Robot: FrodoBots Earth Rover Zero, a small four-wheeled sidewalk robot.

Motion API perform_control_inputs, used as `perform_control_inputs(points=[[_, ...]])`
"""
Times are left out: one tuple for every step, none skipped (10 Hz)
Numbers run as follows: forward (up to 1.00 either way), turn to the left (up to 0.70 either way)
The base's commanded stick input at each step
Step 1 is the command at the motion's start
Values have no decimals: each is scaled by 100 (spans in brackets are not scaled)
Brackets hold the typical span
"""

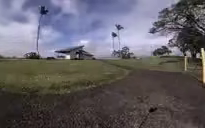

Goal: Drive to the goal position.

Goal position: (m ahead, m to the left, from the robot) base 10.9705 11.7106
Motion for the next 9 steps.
perform_control_inputs(points=[[0,-30],[0,-30],[0,-30],[0,-30],[0,-30],[0,-30],[0,-30],[0,-30],[0,-6]])
